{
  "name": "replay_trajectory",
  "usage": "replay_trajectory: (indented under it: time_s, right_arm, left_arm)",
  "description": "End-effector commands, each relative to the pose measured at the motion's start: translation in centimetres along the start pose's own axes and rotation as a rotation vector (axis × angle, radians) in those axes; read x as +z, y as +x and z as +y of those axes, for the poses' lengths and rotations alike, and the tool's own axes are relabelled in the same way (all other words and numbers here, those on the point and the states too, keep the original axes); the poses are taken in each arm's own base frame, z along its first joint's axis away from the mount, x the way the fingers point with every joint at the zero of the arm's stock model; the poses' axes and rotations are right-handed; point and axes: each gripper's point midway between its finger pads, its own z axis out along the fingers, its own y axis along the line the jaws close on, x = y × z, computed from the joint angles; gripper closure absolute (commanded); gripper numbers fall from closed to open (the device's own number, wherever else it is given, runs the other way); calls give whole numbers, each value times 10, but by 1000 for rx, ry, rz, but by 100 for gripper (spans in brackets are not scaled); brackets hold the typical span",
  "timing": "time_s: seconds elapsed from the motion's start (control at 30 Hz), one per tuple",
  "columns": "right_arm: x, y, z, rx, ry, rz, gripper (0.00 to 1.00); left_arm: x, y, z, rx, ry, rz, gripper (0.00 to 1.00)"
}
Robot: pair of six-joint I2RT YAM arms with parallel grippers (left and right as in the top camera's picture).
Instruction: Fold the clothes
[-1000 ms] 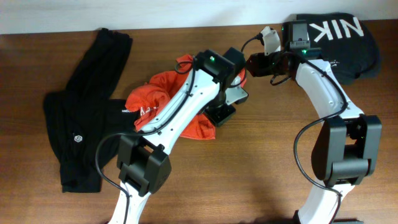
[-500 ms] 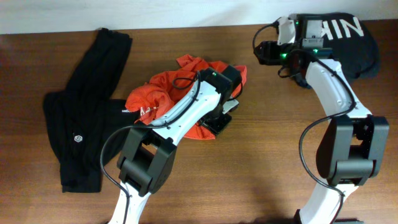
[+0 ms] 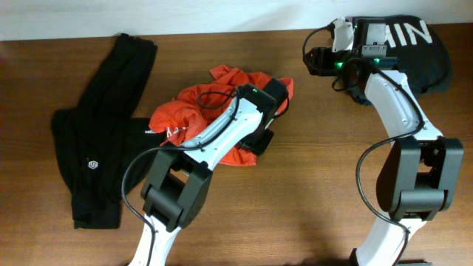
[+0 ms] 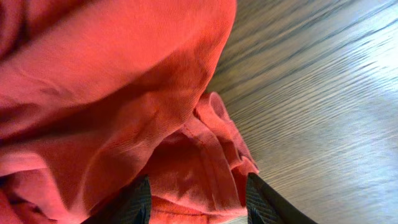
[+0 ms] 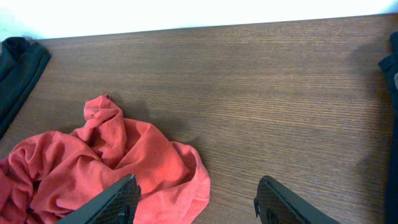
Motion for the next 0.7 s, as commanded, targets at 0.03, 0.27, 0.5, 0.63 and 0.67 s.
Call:
replay_trajectory:
  time_s: [0.03,0.27,0.5,0.63,0.67]
  right_arm:
    - [-1,-4,-1,5,-2,-12,34]
    - [-1,-5,-4,8,1,-14,34]
    - [-1,-4,-4,9,1,-13,35]
    - [-1,-4,-4,10,1,-11,34]
    - [-1,-3,-4,11,1,-10,34]
  left_arm:
    - [20,16,1,-4,-17,81,63]
    - [19,28,-9,-5,45,133,63]
    - [24,42,-26,25,71,175,99]
    - [21,42,-20,29,37,174,99]
    - [17,41,-16,17,28,173,99]
